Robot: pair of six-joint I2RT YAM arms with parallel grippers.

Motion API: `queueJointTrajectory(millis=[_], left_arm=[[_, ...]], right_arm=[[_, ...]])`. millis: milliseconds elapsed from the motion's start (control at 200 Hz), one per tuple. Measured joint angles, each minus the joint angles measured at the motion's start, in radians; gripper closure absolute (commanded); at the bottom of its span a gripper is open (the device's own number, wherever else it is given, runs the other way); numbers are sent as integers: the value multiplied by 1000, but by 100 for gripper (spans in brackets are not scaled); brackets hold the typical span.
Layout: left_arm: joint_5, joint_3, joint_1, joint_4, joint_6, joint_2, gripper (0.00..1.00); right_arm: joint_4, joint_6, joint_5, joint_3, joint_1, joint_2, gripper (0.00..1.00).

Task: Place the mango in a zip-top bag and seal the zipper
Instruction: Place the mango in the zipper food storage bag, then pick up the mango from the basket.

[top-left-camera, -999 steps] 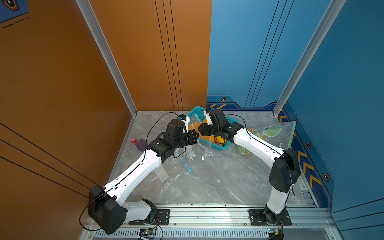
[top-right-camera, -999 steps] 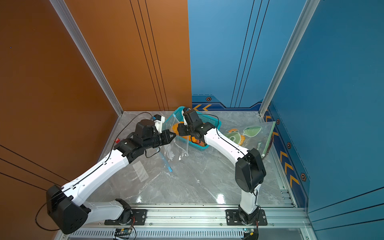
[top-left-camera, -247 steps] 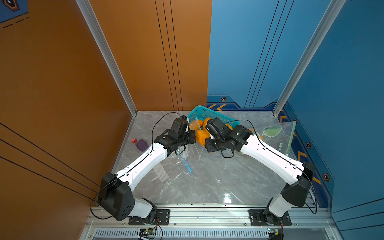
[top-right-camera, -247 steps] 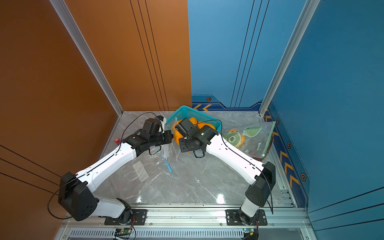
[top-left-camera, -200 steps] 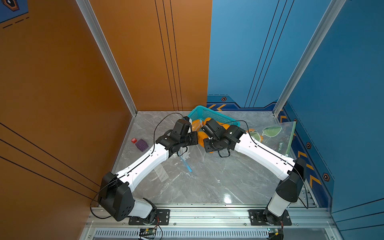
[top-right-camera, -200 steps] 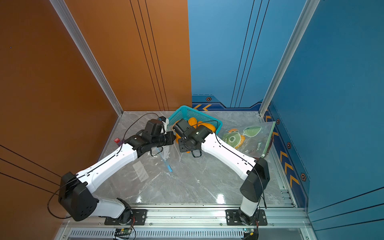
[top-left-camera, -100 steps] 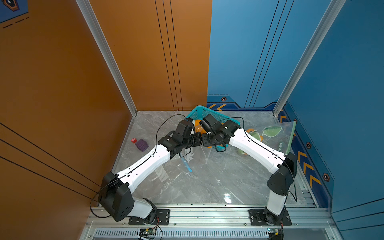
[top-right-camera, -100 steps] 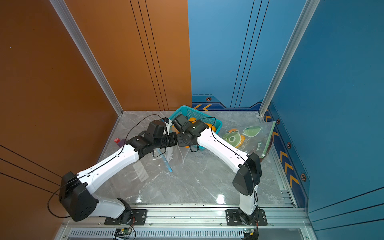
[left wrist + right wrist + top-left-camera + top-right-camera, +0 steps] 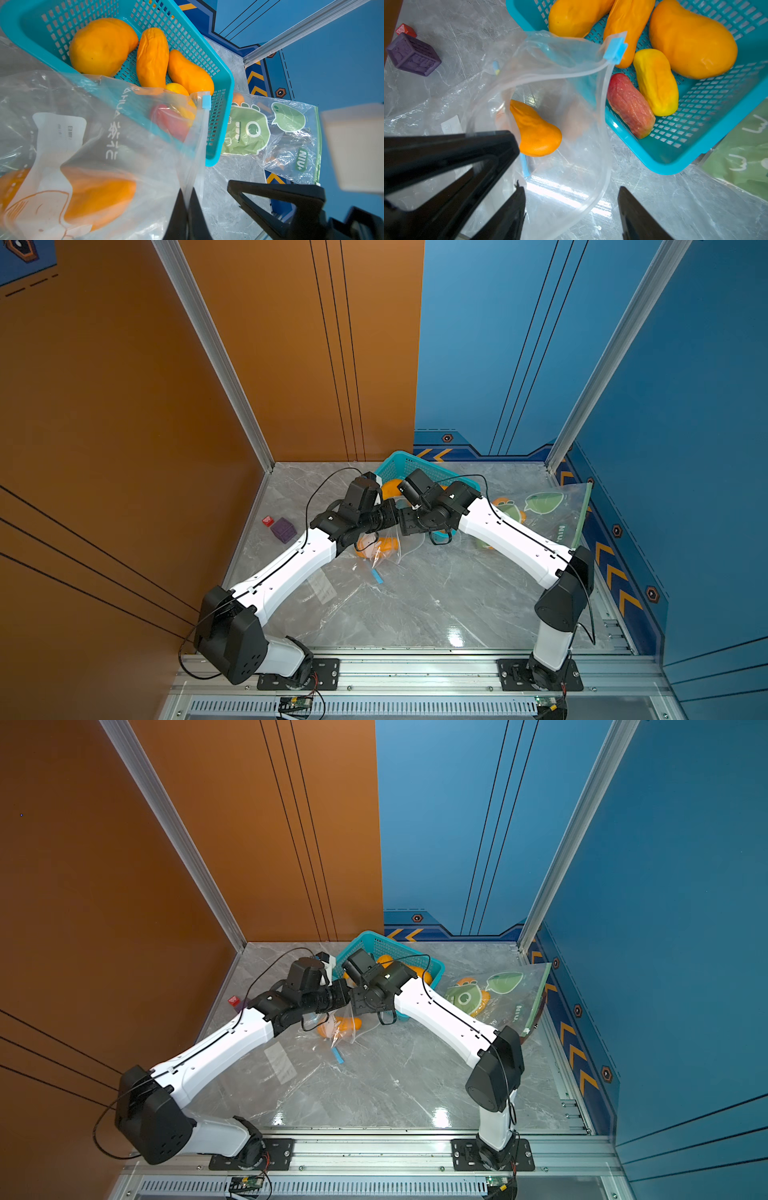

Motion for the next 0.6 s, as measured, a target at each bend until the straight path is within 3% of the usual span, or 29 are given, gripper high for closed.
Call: queueJointTrajectory(millis=[150, 315, 415, 601], left_arm=[[0, -24, 21, 3, 0, -8, 100], [0, -28, 23, 3, 0, -13, 100], [-2, -29, 23, 3, 0, -13, 100], [-20, -29, 23, 3, 0, -19, 100]], right_arm=[[0, -27, 8, 0, -48, -89, 28], [0, -99, 24, 0, -179, -144, 25], [-1, -167, 35, 17, -249, -95, 23], [-1, -298, 55, 145, -322, 141, 21]])
